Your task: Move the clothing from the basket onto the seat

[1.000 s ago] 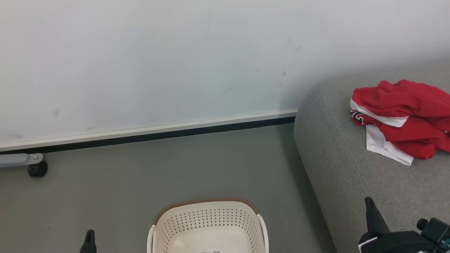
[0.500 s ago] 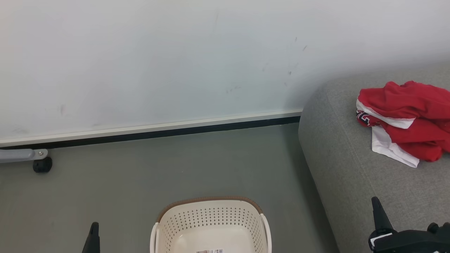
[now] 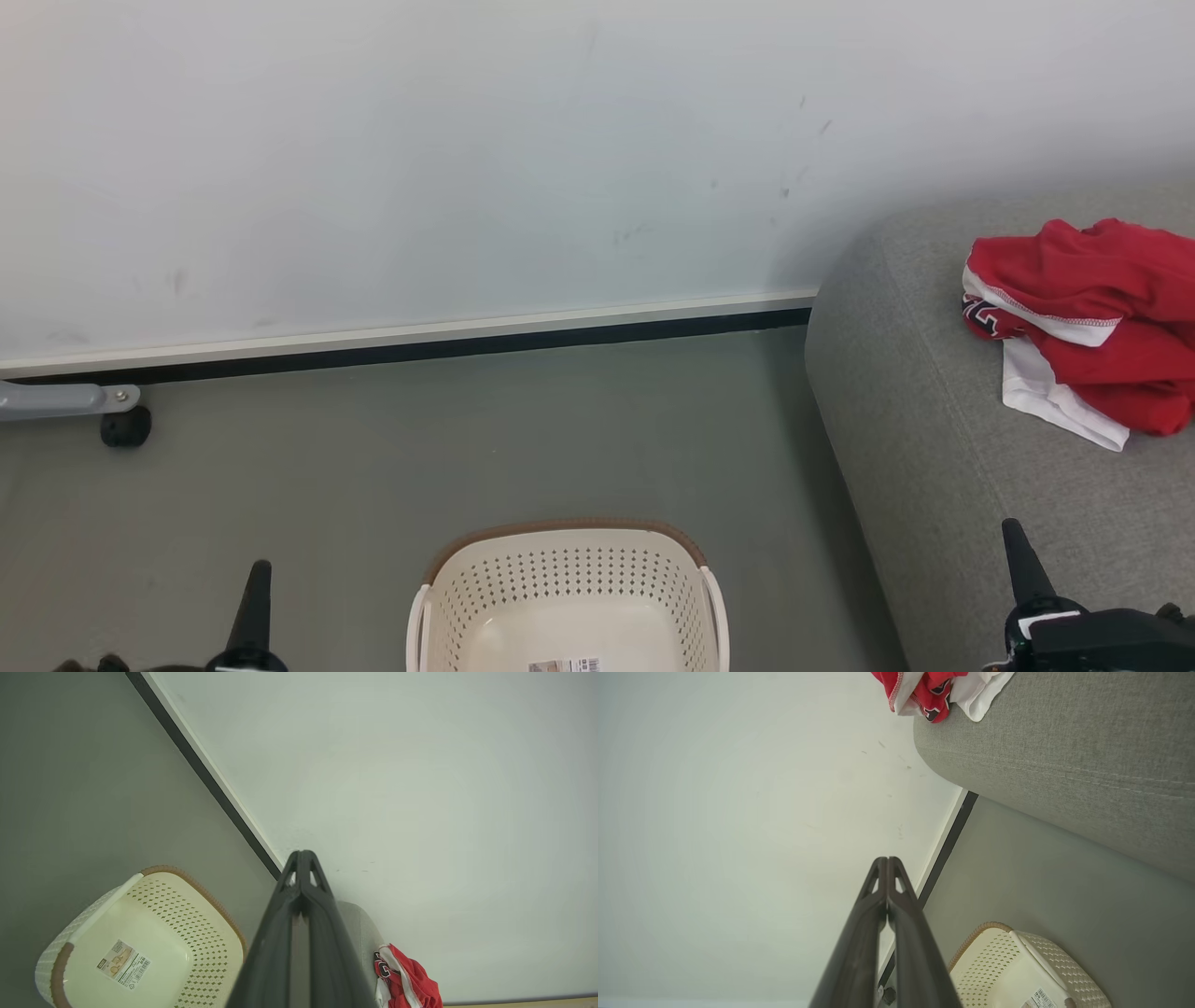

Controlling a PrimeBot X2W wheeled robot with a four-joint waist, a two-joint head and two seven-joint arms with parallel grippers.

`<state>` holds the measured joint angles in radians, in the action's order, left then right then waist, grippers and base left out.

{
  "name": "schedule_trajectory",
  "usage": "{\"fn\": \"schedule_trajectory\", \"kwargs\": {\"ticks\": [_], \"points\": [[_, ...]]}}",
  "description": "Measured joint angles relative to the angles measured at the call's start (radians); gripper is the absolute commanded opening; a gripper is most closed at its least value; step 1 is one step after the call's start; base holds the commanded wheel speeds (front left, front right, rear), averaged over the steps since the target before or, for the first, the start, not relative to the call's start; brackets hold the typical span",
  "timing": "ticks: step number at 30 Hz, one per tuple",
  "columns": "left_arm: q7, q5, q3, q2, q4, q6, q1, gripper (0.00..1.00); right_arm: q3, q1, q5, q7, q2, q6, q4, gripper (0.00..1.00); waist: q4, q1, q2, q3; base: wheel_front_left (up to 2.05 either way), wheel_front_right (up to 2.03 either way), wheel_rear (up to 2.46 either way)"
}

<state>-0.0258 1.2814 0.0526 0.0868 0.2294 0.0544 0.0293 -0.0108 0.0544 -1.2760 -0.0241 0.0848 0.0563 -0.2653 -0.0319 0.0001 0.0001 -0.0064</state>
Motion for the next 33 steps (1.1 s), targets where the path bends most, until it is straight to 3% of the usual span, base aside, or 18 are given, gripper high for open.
{"fn": "schedule_trajectory", "kwargs": {"ticks": [24, 33], "points": [[-0.083, 0.298, 0.037, -0.04, 0.06, 0.062, -0.104, 0.0, -0.118, 0.025, -0.311, -0.086, -0.038, 0.06, -0.032, 0.0, 0.031, 0.0, 0.0, 0.008, 0.0, 0.0, 0.0], [-0.088, 0.319, 0.037, -0.046, 0.063, 0.069, -0.108, 0.0, -0.122, 0.038, -0.32, -0.089, -0.04, 0.064, -0.034, 0.0, 0.032, 0.0, 0.0, 0.008, 0.0, 0.0, 0.0]]}}
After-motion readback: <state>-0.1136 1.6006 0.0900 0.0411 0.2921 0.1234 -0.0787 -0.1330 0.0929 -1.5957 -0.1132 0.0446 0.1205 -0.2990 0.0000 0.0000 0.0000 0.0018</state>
